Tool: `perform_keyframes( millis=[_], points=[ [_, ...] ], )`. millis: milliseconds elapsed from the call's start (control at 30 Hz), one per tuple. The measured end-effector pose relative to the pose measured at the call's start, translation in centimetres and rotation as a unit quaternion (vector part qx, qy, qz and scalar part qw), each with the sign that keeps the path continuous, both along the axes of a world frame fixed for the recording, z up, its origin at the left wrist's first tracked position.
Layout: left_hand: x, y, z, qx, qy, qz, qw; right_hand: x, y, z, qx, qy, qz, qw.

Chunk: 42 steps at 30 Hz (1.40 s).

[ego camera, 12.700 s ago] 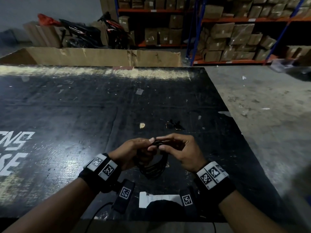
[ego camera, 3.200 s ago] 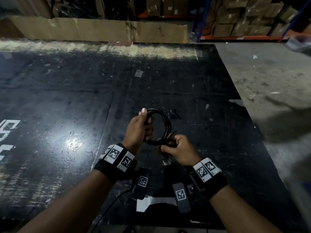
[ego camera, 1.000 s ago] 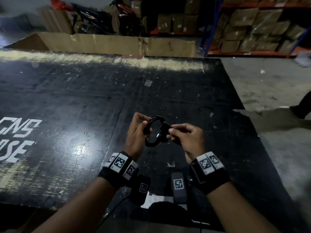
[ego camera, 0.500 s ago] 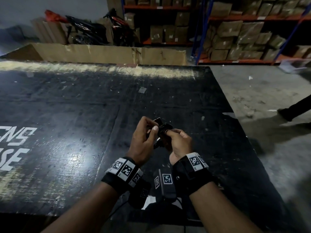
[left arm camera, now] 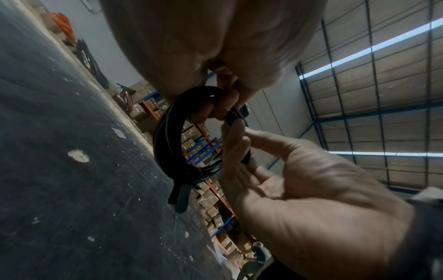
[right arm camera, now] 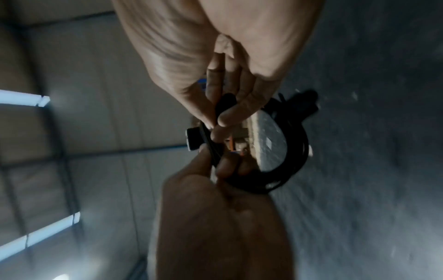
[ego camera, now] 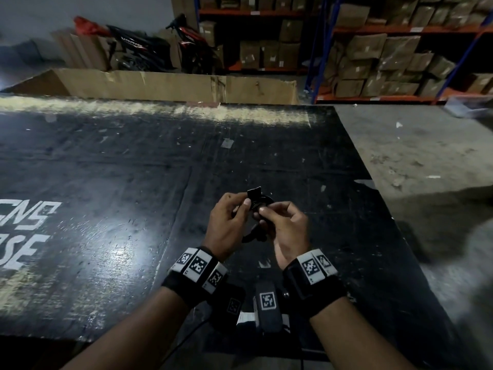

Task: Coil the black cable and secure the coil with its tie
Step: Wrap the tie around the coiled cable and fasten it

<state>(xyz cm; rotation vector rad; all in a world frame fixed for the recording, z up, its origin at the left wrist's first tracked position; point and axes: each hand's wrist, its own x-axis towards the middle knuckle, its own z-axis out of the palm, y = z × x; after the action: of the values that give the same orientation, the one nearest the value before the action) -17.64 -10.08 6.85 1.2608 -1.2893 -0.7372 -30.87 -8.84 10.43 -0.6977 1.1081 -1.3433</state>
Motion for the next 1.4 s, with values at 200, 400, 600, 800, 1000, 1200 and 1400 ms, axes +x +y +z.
perform_keyframes(
  millis=[200, 400, 600, 800, 1000, 1200, 1400],
  points=[
    [0.1, -0.2, -0.3, 0.039, 0.002, -0.004, 0.999, -1.0, 0.8, -0.5, -0.206, 0.391, 0.02, 0.897],
    [0.6, -0.5, -0.2, 0.082, -0.011, -0.031, 0.996, -2.2, 0.5, -1.1, -0.38, 0.55, 0.022, 0.744],
    [0.9, 0.2, 1.5, 0.085, -0.107, -0.085, 0.987, -3.8, -0.2, -0.8, -0.421, 0.565, 0.03, 0.709],
    [1.1, 0.3, 2.5, 0.097, -0.151, -0.137, 0.974, -5.1, -1.1, -0.3, -0.437, 0.552, 0.096, 0.704],
    [1.9, 0.7, 3.8, 0.084, -0.183, -0.192, 0.961, -6.1, -1.9, 0.6, -0.382, 0.457, 0.136, 0.792],
    [2.4, 0.5, 3.2, 0.072, -0.151, -0.192, 0.967, -6.2, -1.7, 0.4, -0.342, 0.42, 0.137, 0.83],
    [2.4, 0.6, 3.3, 0.081, -0.14, -0.209, 0.964, -6.5, -1.9, 0.7, -0.302, 0.42, 0.172, 0.838]
  ],
)
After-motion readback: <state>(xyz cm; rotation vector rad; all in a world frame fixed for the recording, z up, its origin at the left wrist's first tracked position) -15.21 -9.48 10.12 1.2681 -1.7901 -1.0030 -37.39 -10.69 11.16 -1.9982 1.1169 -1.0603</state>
